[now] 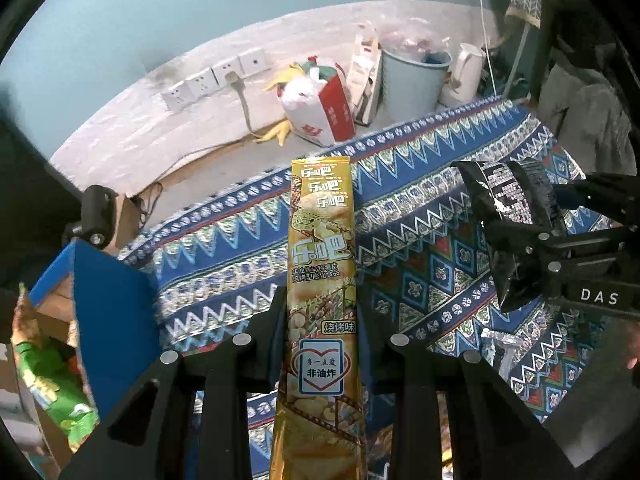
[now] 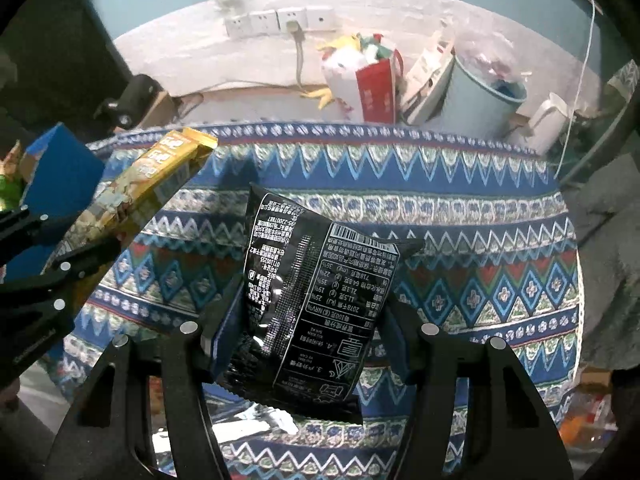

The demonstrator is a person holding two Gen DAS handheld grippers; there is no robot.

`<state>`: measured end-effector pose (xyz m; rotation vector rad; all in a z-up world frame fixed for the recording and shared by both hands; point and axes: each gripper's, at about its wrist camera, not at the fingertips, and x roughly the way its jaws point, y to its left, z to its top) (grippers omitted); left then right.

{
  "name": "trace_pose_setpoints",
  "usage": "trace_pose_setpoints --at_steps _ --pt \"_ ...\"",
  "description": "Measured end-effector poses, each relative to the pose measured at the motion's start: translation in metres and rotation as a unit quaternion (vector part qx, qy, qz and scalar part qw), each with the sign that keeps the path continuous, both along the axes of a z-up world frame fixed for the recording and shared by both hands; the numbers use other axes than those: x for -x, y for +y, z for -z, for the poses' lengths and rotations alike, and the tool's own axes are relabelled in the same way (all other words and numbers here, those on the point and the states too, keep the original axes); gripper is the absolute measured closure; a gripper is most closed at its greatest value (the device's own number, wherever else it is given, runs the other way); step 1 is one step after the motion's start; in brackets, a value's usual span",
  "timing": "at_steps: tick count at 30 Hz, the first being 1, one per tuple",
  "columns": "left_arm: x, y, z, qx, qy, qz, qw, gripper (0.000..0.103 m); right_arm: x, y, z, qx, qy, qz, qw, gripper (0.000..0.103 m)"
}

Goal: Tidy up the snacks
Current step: 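Carry the yellow pack and black bag into the box and open both tools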

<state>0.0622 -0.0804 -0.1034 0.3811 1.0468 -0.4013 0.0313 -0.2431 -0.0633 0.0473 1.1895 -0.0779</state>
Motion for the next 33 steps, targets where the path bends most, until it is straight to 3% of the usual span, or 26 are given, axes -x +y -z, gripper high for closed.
trace_pose_setpoints --at_steps 9,21,33 --pt "0.017 0.035 -0.039 0.019 -0.039 -0.023 0.9988 0.073 0.000 0.028 -0.007 -0.008 -0.029 -0.029 0.999 0.042" --pt "0.026 0.095 -0.069 0.036 -0.068 -0.079 0.9939 0.073 -0.004 0.080 -0.018 -0.009 -0.044 -0.077 0.996 0.042" --pt "0.010 0.165 -0.054 0.044 -0.045 -0.159 0.9853 0.073 -0.018 0.133 -0.017 -0.017 -0.039 -0.118 0.992 0.042"
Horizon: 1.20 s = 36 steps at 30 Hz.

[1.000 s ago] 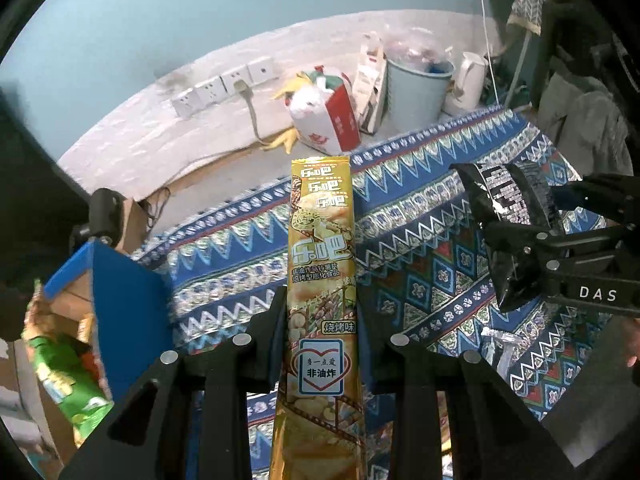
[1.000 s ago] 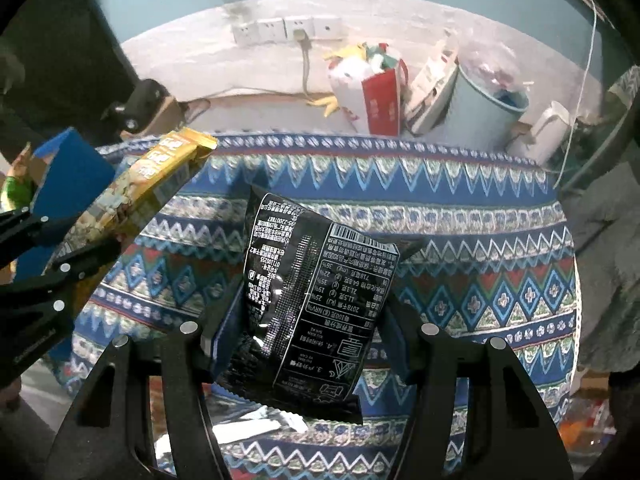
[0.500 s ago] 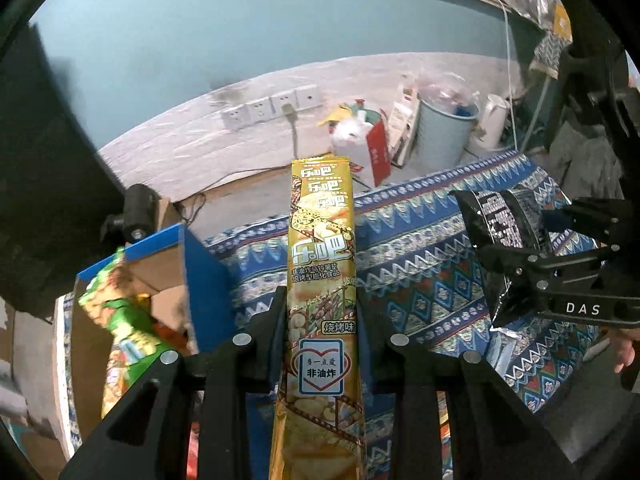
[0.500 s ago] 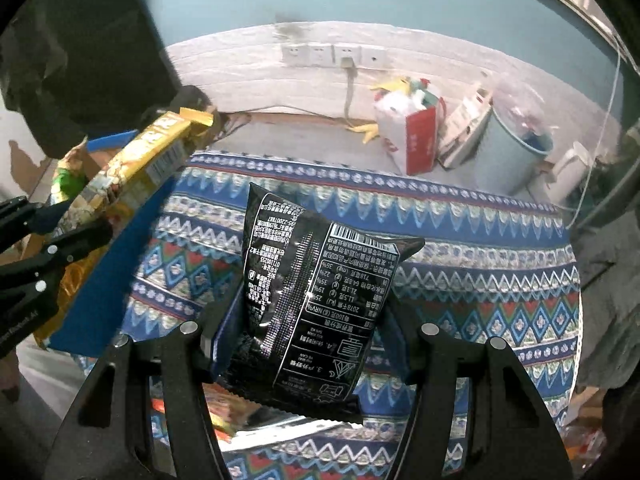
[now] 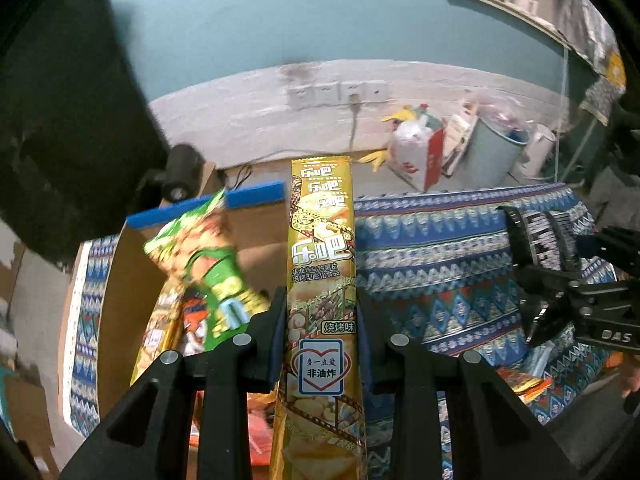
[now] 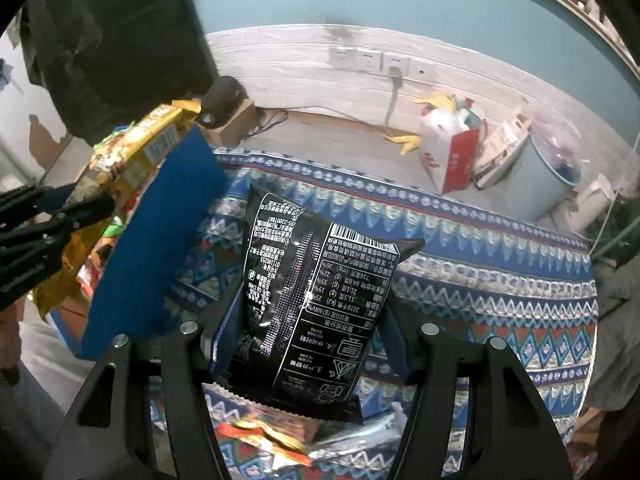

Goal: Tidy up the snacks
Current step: 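Carry the yellow pack and black bag into the box and open both tools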

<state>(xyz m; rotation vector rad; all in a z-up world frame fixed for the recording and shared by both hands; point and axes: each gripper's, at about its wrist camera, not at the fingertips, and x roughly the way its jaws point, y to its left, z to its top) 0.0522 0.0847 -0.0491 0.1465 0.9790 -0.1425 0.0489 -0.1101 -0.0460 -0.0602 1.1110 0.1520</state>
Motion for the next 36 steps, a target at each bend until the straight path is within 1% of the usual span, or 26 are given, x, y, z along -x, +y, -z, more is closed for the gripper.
trace_pose_setpoints --at_steps 5,8,14,26,36 --pt "-0.004 0.029 0.013 0.013 0.019 -0.031 0.9993 0.073 -0.006 0.021 -0.004 -0.004 -0.003 -0.017 1.000 0.042" --pt "-0.001 0.045 0.016 0.011 0.021 -0.046 0.9986 0.073 -0.009 0.033 -0.005 -0.007 -0.004 -0.027 1.000 0.042" --pt "0.001 0.072 0.018 0.018 0.022 -0.077 0.9967 0.073 -0.017 0.061 -0.004 -0.009 -0.002 -0.048 0.999 0.042" --pt "0.011 0.130 0.028 0.023 0.028 -0.128 0.9911 0.072 -0.035 0.120 0.007 -0.017 0.008 -0.091 0.996 0.042" --pt "0.021 0.160 0.035 0.060 0.038 -0.153 0.9857 0.068 -0.053 0.176 0.013 -0.027 0.016 -0.133 0.991 0.042"
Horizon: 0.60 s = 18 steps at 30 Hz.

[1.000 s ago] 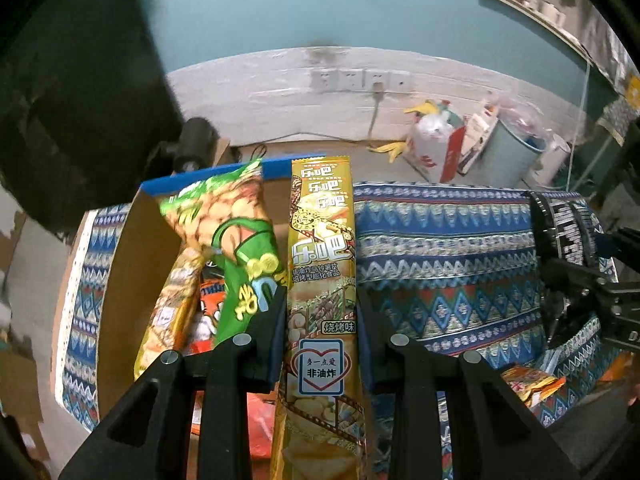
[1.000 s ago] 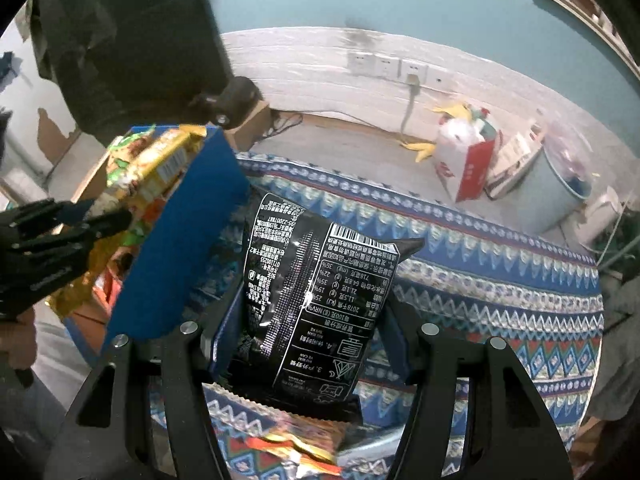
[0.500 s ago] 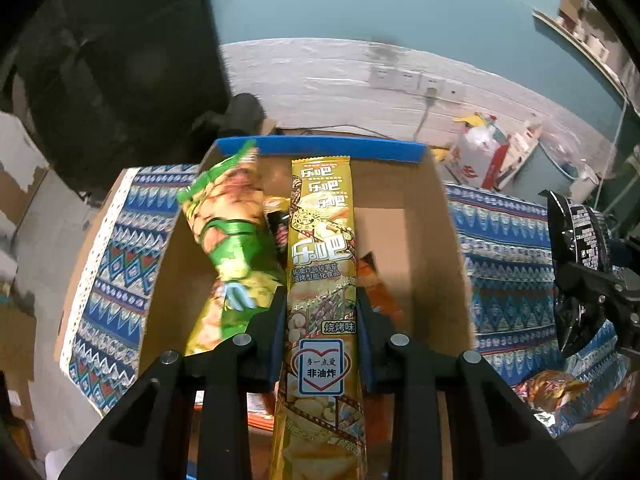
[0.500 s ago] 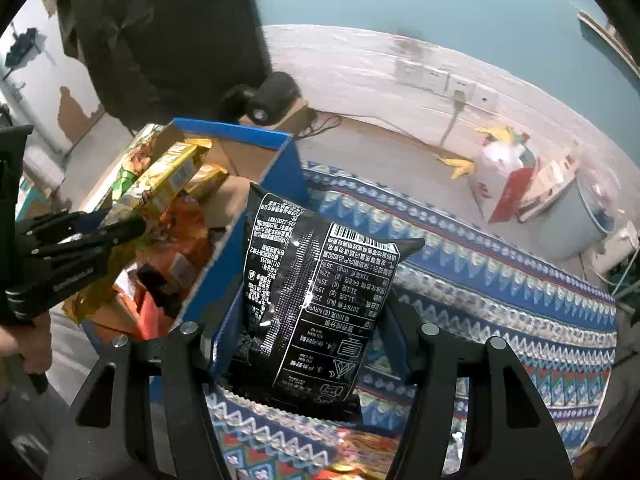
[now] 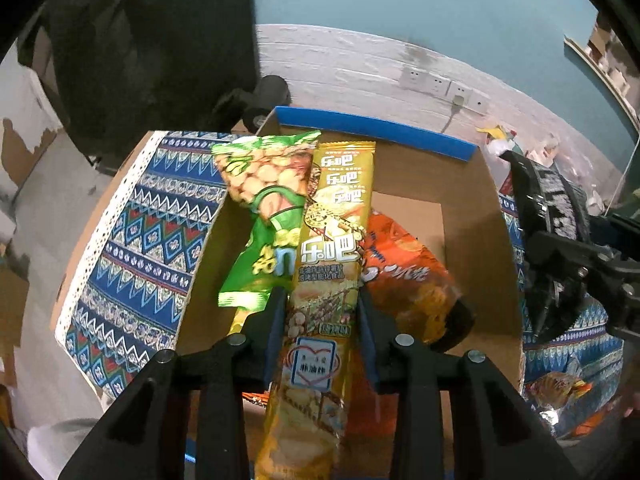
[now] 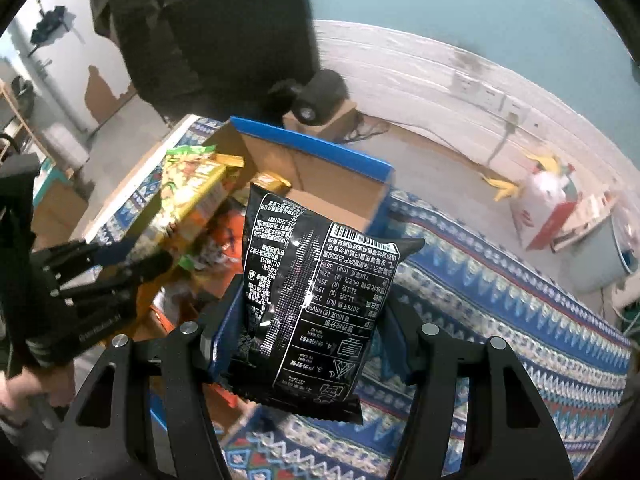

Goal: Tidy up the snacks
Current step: 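Carry the yellow pack and black bag into the box and open both tools, then move both tools back toward the silver and orange packets on the cloth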

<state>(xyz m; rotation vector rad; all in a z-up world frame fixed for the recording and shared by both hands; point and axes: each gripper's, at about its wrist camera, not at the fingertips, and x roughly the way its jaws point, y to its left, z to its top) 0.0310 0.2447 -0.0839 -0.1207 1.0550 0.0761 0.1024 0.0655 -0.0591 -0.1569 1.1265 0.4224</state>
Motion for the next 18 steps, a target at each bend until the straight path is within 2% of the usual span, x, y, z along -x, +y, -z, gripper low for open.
trace_pose_setpoints --at_steps 5,8,11,16,18 --pt "0.006 0.008 -0.008 -0.001 -0.015 -0.013 0.9998 0.067 -0.011 0.024 0.002 0.002 0.002 -0.019 1.000 0.042" --pt "0.008 0.012 -0.011 0.001 -0.020 -0.019 0.9996 0.057 -0.017 0.037 0.004 0.002 0.004 -0.033 0.999 0.042" --pt "0.010 0.015 -0.013 -0.005 -0.025 -0.022 0.9994 0.056 -0.022 0.045 0.009 -0.005 0.013 -0.042 0.999 0.041" --pt "0.013 0.020 -0.015 -0.008 -0.030 -0.032 0.9990 0.046 -0.028 0.054 0.012 -0.020 0.015 -0.052 0.998 0.039" --pt "0.014 0.020 -0.017 -0.010 -0.031 -0.033 0.9989 0.045 -0.029 0.054 0.009 -0.019 0.007 -0.050 0.999 0.024"
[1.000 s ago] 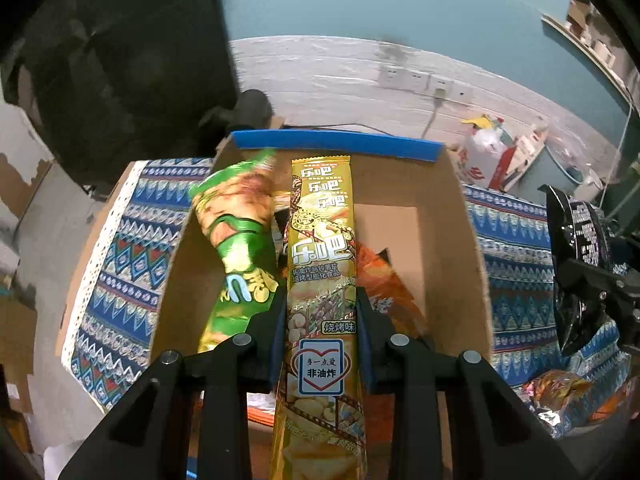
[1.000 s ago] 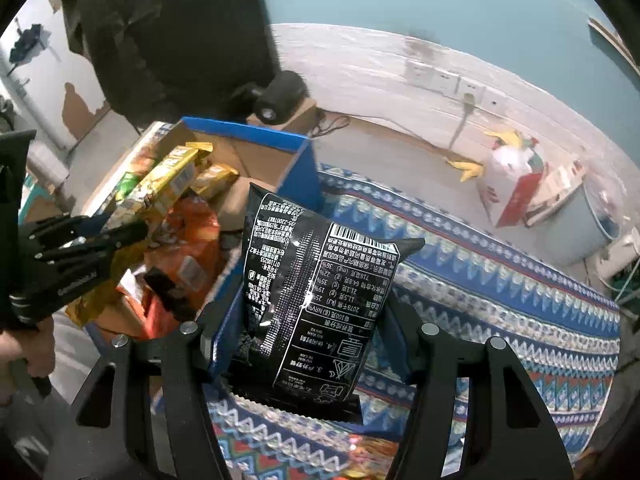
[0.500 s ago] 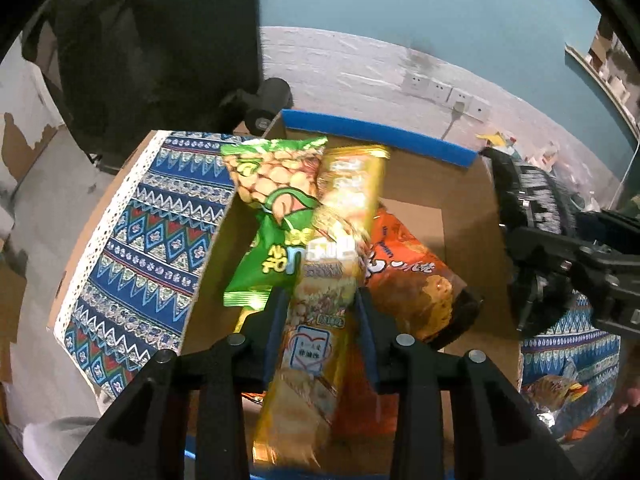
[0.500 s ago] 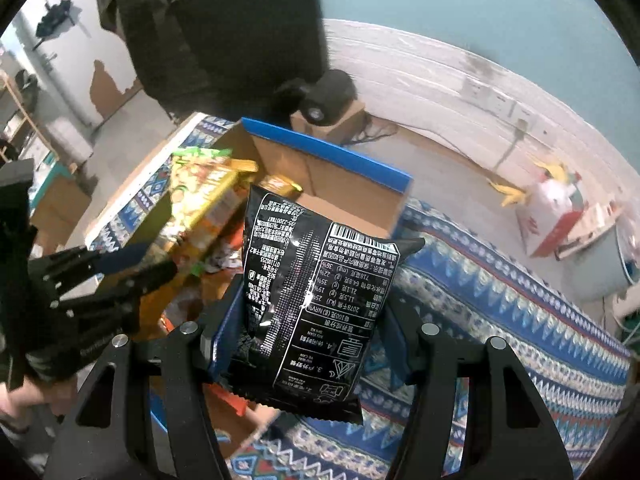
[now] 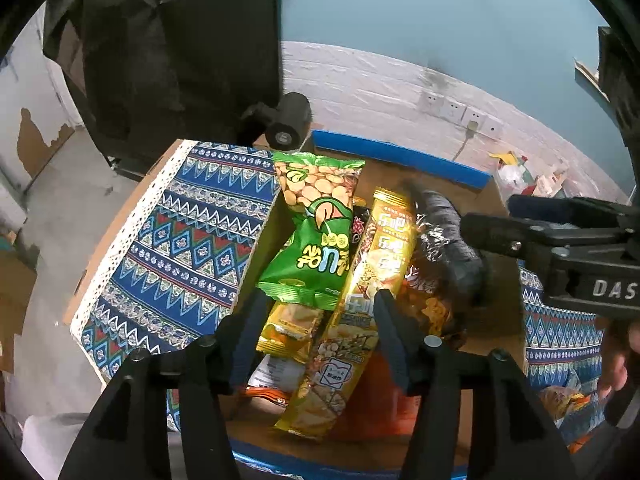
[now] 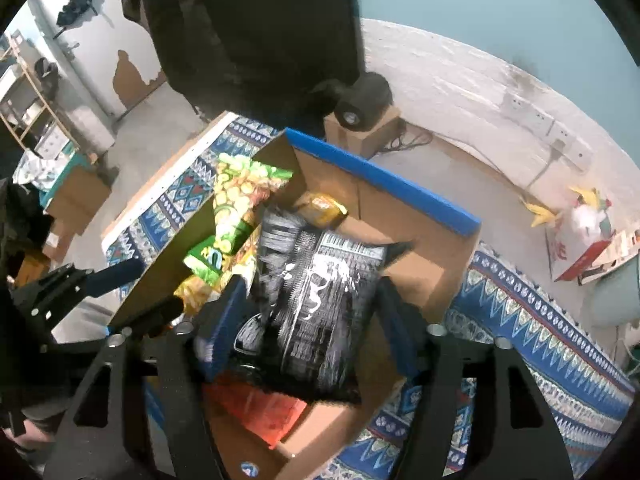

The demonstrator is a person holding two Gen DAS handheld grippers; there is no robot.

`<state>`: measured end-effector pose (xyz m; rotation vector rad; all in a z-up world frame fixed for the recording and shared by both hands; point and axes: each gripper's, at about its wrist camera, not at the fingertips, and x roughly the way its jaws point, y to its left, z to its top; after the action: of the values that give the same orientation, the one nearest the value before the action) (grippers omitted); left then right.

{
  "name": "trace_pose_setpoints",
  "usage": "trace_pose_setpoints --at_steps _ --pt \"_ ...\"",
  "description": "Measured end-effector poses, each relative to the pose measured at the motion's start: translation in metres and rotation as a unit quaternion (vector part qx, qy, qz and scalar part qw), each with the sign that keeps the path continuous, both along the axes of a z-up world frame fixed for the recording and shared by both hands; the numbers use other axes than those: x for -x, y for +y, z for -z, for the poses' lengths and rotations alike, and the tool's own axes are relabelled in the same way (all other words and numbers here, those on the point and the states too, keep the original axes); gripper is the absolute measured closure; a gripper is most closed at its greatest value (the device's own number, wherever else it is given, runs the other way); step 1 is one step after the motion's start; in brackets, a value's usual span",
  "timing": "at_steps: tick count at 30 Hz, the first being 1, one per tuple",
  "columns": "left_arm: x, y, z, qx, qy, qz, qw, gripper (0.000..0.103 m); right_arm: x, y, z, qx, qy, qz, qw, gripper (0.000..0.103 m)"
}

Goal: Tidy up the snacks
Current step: 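Move both tools back toward the silver and orange packets on the cloth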

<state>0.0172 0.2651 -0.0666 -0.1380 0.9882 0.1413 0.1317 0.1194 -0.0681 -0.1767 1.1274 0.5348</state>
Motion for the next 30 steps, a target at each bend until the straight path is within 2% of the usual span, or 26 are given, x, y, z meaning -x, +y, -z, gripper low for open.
trace_pose_setpoints --at_steps 4,16,22,30 --pt "0.000 -0.005 -0.004 0.000 -0.003 0.002 1.0000 0.039 0.003 -0.007 -0.010 0.005 -0.017 0.008 1.000 0.021" --pt "0.003 -0.057 -0.018 0.002 -0.013 0.068 0.9976 0.035 0.030 -0.055 -0.031 0.033 -0.027 0.034 0.999 0.020" --pt "0.008 -0.097 -0.023 -0.008 -0.015 0.117 0.9930 0.032 0.047 -0.091 -0.033 0.060 -0.024 0.060 0.996 0.020" --pt "0.016 -0.148 -0.019 -0.025 -0.010 0.180 0.9834 0.032 0.075 -0.145 -0.033 0.069 -0.011 0.107 0.992 0.020"
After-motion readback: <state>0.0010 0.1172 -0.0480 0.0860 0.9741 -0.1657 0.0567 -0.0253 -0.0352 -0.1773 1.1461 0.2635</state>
